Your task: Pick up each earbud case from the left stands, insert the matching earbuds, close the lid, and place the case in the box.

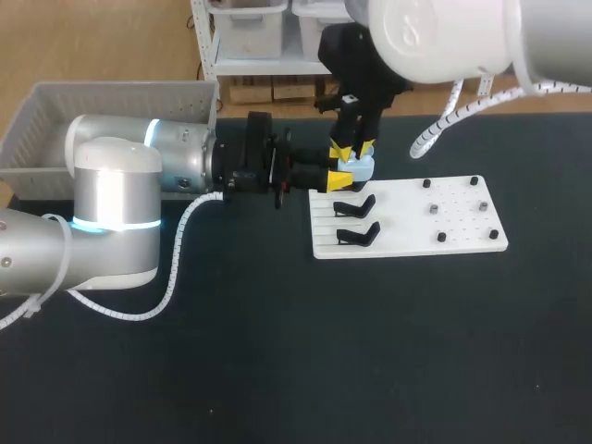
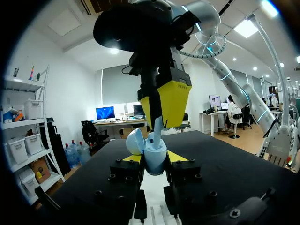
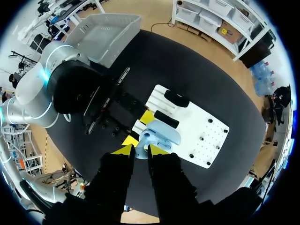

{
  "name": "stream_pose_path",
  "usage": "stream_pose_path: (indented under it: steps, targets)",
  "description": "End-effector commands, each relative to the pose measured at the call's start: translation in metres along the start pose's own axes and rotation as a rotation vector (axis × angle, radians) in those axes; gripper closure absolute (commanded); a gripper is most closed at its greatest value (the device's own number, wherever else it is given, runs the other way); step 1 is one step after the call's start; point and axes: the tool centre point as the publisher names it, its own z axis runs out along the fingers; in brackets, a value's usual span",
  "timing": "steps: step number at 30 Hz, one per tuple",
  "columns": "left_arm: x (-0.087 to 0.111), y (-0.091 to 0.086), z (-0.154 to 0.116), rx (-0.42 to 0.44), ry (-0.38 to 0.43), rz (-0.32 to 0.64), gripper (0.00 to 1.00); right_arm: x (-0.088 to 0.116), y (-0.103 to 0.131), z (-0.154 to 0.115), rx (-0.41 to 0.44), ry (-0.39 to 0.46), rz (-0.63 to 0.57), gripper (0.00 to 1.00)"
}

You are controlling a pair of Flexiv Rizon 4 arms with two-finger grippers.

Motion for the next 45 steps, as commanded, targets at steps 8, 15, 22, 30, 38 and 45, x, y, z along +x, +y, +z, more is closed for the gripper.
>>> stream_pose_path:
  steps: [8,15,22,30,38,45]
  targets:
    - [0.000,-0.002,0.000,-0.007,-0.002,0.004,1.00,-0.003,-0.003,0.003,0.000,-0.008,0.014,1.00]
    - [0.000,-0.002,0.000,-0.007,-0.002,0.004,1.00,-0.006,-0.004,0.005,0.000,-0.010,0.015,1.00]
    - [0.000,-0.002,0.000,-0.007,-0.002,0.004,1.00,-0.008,-0.005,0.008,-0.002,-0.003,0.014,1.00]
    - [0.000,-0.002,0.000,-0.007,-0.002,0.004,1.00,-0.005,-0.002,0.000,-0.001,-0.001,0.009,0.00]
    - [0.000,-0.002,0.000,-0.007,-0.002,0.004,1.00,0.008,0.000,-0.032,0.015,-0.069,0.033,0.00]
    - [0.000,-0.002,0.000,-0.007,-0.002,0.004,1.00,-0.012,-0.035,-0.039,0.079,-0.223,0.303,0.00]
